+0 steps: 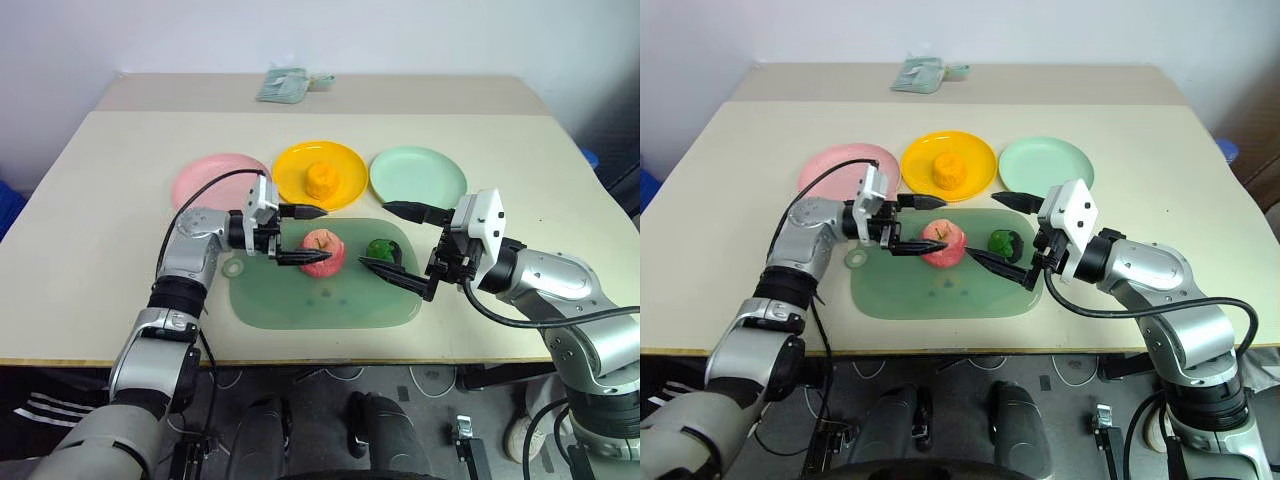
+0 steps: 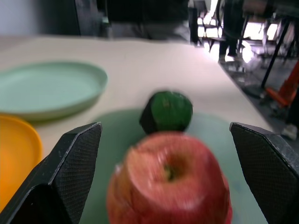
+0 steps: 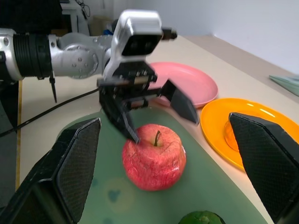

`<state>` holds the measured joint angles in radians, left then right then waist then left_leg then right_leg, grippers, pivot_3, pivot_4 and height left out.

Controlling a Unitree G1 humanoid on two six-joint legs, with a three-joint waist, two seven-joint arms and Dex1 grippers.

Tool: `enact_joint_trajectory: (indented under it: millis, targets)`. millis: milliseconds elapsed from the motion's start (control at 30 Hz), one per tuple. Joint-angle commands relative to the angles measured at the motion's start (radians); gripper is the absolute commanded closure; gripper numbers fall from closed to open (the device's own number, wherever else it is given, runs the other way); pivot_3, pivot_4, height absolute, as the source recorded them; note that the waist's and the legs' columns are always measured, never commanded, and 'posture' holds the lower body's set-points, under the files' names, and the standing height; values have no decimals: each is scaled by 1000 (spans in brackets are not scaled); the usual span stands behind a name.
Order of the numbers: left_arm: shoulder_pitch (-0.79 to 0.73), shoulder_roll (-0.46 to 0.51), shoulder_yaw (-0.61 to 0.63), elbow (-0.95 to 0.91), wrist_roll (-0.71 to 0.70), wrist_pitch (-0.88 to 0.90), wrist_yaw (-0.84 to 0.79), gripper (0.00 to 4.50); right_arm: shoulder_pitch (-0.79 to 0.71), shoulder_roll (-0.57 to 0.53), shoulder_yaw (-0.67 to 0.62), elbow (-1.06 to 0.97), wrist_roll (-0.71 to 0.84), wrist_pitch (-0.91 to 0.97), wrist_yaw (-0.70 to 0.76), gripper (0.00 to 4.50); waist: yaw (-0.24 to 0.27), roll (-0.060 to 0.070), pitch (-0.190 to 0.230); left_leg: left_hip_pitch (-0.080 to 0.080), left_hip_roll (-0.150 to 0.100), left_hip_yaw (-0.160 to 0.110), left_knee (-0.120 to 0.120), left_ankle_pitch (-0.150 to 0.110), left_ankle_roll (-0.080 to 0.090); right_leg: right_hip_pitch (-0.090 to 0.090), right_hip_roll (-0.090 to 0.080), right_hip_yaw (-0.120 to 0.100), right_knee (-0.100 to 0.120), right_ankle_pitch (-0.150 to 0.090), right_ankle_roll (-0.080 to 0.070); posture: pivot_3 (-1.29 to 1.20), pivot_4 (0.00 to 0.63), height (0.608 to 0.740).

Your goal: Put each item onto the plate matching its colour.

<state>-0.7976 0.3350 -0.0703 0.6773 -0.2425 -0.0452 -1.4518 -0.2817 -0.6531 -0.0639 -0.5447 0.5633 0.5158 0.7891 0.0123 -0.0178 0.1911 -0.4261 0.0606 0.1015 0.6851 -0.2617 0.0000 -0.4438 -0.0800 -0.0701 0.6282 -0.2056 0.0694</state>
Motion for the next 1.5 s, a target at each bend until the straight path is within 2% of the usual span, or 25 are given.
enact_joint_trajectory:
  millis: [33, 67, 133, 167, 333, 500, 633, 733, 933, 1000, 1033, 1233, 1367, 1500]
  targets:
    - [-4, 15, -32, 29, 52, -33, 25, 16, -5, -5, -13, -36, 7, -13, -6, 0, 0, 0, 0, 0, 0, 0, 0, 0, 0, 0, 0, 0, 0, 0, 0, 0, 150, 740]
    - [-1, 16, -36, 35, 56, -31, 26, 531, -3, -5, -14, -37, 6, -15, -7, 0, 0, 0, 0, 0, 0, 0, 0, 0, 0, 0, 0, 0, 0, 0, 0, 0, 150, 740]
    - [2, 11, -33, 43, 54, -55, 34, 1152, -2, -5, -15, -38, 7, -15, -9, 0, 0, 0, 0, 0, 0, 0, 0, 0, 0, 0, 0, 0, 0, 0, 0, 0, 150, 740]
    - [4, 6, -25, 41, 46, -58, 39, 1275, -2, -5, -15, -38, 7, -15, -10, 0, 0, 0, 0, 0, 0, 0, 0, 0, 0, 0, 0, 0, 0, 0, 0, 0, 150, 740]
    - [4, 10, 59, -15, -41, 7, 103, 1275, -6, -4, -15, -38, 7, -16, -13, 0, 0, 0, 0, 0, 0, 0, 0, 0, 0, 0, 0, 0, 0, 0, 0, 0, 150, 740]
    - [19, 115, 205, -101, -47, 89, 373, 1275, -24, 46, -58, -52, 110, 14, -50, 0, -12, 0, 0, 0, 1, 0, 0, 0, 0, 0, 1, 0, 0, 0, 0, 0, 150, 740]
    - [36, 162, 279, -102, 0, 55, 604, 1275, -90, 95, -20, 13, 23, -27, -123, 0, -14, 0, 0, 0, 2, 0, -1, 0, 0, 0, 0, 0, 1, 0, 1, 0, 150, 740]
    - [21, 158, 338, -52, 12, 27, 788, 1275, -138, 133, 19, 68, -32, -53, -155, 0, -4, 0, 0, 1, 1, 0, 0, 0, 0, 0, 0, 0, 1, 0, 1, 0, 150, 740]
    - [5, 117, 386, -31, 2, 37, 993, 1275, -152, 133, 48, 73, -35, -62, -120, 0, 2, 0, 0, -1, 0, 1, 0, 0, 0, 0, -1, 0, 0, 1, 1, 0, 150, 740]
    - [17, 103, 377, -42, 16, 38, 1036, 225, -143, 120, 56, 60, -21, -54, -92, 0, 1, 0, 0, 0, -1, 1, 0, 0, 0, 0, -1, 0, 0, 1, 1, 0, 150, 740]
    - [23, 98, 372, -51, 12, 49, 1036, 50, -140, 118, 55, 56, -16, -49, -87, 0, 1, 0, 0, 0, 0, 1, 0, 0, 0, 0, -1, 0, 0, 1, 1, 0, 150, 740]
    - [33, 105, 364, -92, -26, 62, 959, 50, -132, 115, 42, 46, -15, -43, -90, 0, -3, 0, 0, 0, 0, 1, 0, 0, 0, 0, -1, 0, 0, 1, 1, 0, 150, 740]
    - [43, 122, 367, -218, -194, 136, 681, 50, -120, 100, 34, 46, -23, -35, -93, 0, -1, 0, 0, 0, 0, 1, 0, 0, 0, 0, -1, 0, 0, 1, 1, 0, 150, 740]
    - [144, 213, 313, -416, -378, 373, 349, 50, -106, 41, 63, 76, -66, 15, -87, 0, -4, 0, 0, 0, 0, 2, -1, 0, 0, 0, -1, 0, 0, 0, 1, 0, 150, 740]
